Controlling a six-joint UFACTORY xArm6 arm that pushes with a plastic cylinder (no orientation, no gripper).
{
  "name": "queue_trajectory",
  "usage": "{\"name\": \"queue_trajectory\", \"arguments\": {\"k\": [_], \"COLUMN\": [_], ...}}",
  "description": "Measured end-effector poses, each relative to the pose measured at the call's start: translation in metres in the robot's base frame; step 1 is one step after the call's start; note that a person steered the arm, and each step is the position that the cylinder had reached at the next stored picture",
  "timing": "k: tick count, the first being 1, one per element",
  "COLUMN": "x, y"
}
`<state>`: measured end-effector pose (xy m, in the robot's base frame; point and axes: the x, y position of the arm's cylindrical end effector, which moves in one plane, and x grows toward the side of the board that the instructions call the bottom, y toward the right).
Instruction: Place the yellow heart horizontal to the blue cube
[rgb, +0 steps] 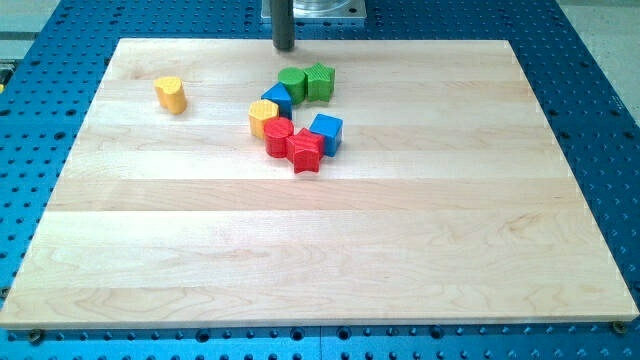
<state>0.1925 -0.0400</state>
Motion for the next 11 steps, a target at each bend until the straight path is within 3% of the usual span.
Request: {"name": "queue_trajectory", "arguments": {"k": [2,3,5,6,7,8,9,10,11], "x": [0.000,0.025,0.114,0.205,0.248,0.232,0.280,0.315,0.315], "y": [0.000,-0.072,-0.157,-0.146,-0.131,-0.209,-0.202,-0.133,-0.133]}}
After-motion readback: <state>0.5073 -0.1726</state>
